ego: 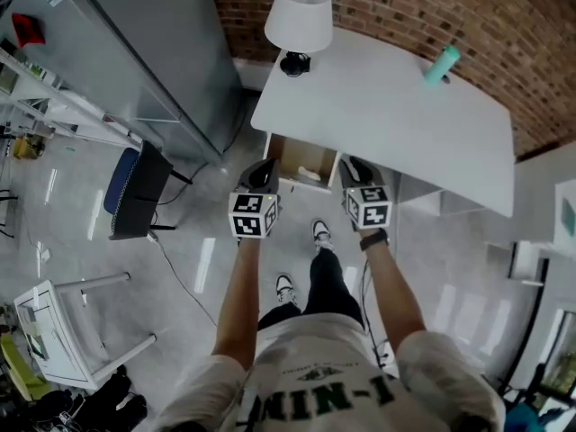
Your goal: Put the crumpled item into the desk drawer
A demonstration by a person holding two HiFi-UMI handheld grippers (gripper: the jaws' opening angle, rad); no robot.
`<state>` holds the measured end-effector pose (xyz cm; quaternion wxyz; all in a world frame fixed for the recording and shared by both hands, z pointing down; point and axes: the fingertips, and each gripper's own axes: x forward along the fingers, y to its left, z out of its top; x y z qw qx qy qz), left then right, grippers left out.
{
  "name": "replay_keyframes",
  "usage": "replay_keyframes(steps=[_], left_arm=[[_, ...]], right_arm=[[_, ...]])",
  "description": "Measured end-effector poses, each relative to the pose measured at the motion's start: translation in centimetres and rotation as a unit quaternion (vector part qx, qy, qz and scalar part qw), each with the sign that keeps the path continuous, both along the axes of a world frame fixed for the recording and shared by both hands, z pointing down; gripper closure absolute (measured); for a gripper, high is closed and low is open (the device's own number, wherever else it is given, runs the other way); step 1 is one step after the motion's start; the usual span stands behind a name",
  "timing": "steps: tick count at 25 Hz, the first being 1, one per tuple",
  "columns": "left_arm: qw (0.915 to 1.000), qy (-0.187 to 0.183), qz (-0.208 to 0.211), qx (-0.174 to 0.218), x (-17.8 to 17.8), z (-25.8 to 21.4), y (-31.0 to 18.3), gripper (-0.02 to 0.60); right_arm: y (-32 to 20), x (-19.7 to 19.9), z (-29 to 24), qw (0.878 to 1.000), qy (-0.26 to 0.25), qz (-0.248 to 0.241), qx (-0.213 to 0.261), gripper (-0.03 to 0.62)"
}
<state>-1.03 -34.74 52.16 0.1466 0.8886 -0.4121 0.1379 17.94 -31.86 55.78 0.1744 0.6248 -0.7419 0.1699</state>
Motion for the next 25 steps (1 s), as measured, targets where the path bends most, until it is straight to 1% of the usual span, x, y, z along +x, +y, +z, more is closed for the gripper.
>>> replay_keyframes(steps=[4,6,10,13,15,17,20,25], left_arm=[[0.9994,0.012,-0.003,0.031,0.0,-4.1,1.0,0.58],[0.9984,0.013,0.0,0.055,-0.1,-6.2,1.8,0.58],[0.9945,0.011,0.002,0.104,-0.8,-10.2,3.3,0.58],[0.992,0.011,0.001,0.126,-1.3,-12.2,4.3,0.581],[0.9905,0.017,0.0,0.136,-1.7,-13.2,4.9,0.58],[0.9887,0.026,-0.004,0.147,-2.2,-14.4,5.7,0.58],[0.9867,0.035,-0.008,0.159,-3.1,-15.7,7.0,0.58],[0.9848,0.035,-0.004,0.17,-3.4,-16.7,8.2,0.58]], right_arm=[[1.6,-0.1,-5.7,0.998,-0.006,0.021,0.064,0.525],[2.7,-0.3,-8.0,0.996,-0.009,0.029,0.089,0.534],[4.5,-0.9,-12.0,0.991,-0.008,0.037,0.131,0.55],[5.6,-1.6,-14.6,0.986,-0.016,0.041,0.159,0.562],[6.3,-2.0,-16.0,0.983,-0.024,0.046,0.176,0.569],[7.1,-2.3,-17.1,0.98,-0.028,0.055,0.188,0.577],[8.5,-3.1,-18.1,0.979,-0.031,0.062,0.192,0.585],[9.5,-3.7,-18.6,0.978,-0.025,0.075,0.194,0.591]])
